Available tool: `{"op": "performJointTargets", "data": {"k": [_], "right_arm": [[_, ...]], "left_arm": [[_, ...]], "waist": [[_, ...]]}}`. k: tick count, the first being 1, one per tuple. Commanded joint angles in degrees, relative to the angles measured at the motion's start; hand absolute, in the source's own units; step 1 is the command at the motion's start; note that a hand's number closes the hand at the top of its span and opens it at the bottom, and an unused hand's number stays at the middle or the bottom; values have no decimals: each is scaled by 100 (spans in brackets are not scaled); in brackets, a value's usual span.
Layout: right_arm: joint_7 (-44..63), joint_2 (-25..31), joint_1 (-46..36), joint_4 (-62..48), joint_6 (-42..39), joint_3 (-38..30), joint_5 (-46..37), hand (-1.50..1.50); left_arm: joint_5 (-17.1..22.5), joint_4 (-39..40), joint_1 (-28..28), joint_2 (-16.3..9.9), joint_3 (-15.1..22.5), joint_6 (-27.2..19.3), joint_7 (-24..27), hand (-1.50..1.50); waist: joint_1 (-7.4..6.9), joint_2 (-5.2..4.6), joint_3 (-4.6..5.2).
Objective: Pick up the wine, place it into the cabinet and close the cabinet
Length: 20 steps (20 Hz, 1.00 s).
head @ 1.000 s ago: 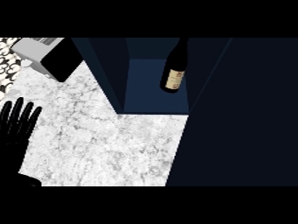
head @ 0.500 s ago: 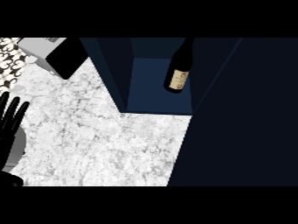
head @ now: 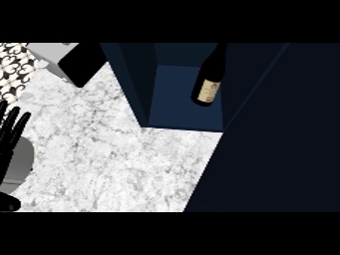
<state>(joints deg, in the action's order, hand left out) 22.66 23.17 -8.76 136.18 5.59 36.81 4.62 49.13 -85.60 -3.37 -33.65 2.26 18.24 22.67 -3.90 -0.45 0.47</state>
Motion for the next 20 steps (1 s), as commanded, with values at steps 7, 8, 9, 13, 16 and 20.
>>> {"op": "performJointTargets", "data": {"k": [7, 8, 9, 13, 16, 20], "right_arm": [[1373, -2280, -3399, -2282, 1164, 102, 229, 150], [1258, -2288, -3692, -2582, 1399, 147, 298, 150], [1118, -2294, -3954, -2942, 1442, 21, 488, 150], [584, -2308, -4435, -4022, 1546, -113, 931, 150], [681, -2312, -4770, -4254, 1177, -1002, 1252, 150], [36, -2315, -5129, -5240, 1499, -804, 1797, 150]], "left_arm": [[176, 394, -34, -165, -332, 402, -37, -150], [57, 422, 71, 1, -297, 217, 10, -150], [20, 231, -43, 9, -278, 153, -25, -150], [95, 243, -106, -177, -536, 299, -139, -150], [-108, 581, 46, -25, -595, 307, -3, -150], [-45, 568, -42, -93, -711, 636, -113, -150]], "waist": [[90, 27, -20], [171, 32, -29], [153, 33, -35], [186, 28, -43], [287, 26, -44], [236, 25, -42]]}}
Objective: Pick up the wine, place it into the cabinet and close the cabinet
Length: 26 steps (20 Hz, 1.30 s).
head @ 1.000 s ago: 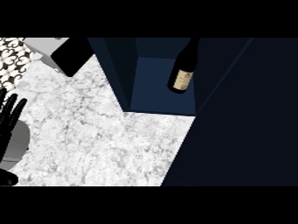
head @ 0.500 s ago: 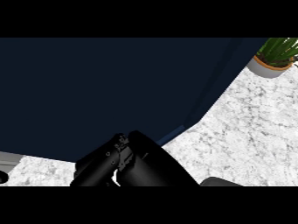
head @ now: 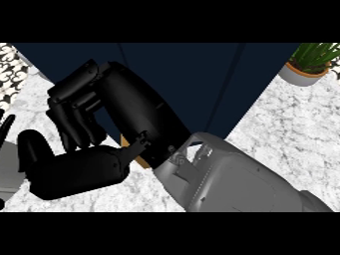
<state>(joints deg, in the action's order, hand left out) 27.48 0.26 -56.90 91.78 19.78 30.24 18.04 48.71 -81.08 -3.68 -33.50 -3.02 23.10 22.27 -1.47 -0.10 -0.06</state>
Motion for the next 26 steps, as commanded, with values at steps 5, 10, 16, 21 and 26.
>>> {"op": "performJointTargets", "data": {"k": [5, 10, 16, 21, 26], "right_arm": [[-852, -26, 214, -1131, -171, -272, 474, 150], [-1088, 57, 379, -1597, -812, -738, 134, 150], [-1506, 296, 76, -2494, -1574, -1406, 219, 150], [-2128, 322, 121, -2986, -1717, -1426, -40, 150], [-2112, 480, 1, -3108, -1839, -1630, 26, 150]], "left_arm": [[26, 308, 174, -72, -408, 241, -185, -150], [-9, 59, -25, -41, -576, 202, -319, -150], [-203, 118, 136, 328, -399, 166, -352, -150], [-188, 82, 250, 276, -485, 166, -405, -150], [-337, -123, 263, 391, -371, 45, -433, -150]], "waist": [[61, -9, 8], [82, 3, 6], [67, -11, 6], [46, -32, 8], [51, -26, 6]]}}
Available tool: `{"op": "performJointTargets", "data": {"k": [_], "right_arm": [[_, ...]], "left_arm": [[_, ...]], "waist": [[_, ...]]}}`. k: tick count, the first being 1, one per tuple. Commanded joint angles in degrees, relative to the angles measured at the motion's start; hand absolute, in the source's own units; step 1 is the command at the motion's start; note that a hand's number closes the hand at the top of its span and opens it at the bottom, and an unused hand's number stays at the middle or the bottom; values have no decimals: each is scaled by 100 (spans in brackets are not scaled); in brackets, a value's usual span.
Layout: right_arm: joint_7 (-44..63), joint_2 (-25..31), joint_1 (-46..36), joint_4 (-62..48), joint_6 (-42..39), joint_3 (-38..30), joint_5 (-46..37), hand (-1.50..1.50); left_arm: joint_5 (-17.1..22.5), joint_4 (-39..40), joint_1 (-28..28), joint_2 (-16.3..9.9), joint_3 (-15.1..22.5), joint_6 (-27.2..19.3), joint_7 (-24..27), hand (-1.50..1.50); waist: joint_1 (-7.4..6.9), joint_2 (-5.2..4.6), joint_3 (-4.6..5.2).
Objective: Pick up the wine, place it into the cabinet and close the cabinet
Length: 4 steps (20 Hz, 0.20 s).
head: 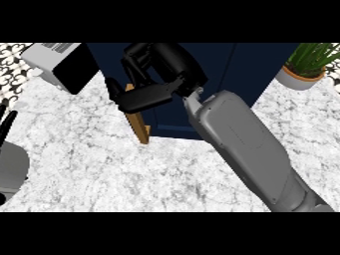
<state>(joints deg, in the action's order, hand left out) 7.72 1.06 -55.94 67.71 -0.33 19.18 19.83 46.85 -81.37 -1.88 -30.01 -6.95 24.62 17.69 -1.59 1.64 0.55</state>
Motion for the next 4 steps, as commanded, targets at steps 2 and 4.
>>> {"op": "performJointTargets", "data": {"k": [2, 4], "right_arm": [[-221, 418, -159, -907, 29, -538, -157, 150], [-144, 369, -254, -799, 140, -642, -111, 150]], "left_arm": [[55, 9, 147, -166, -72, 87, -179, -150], [73, -14, 6, -50, -74, 143, -86, -150]], "waist": [[38, -219, -52], [43, -197, -50]]}}
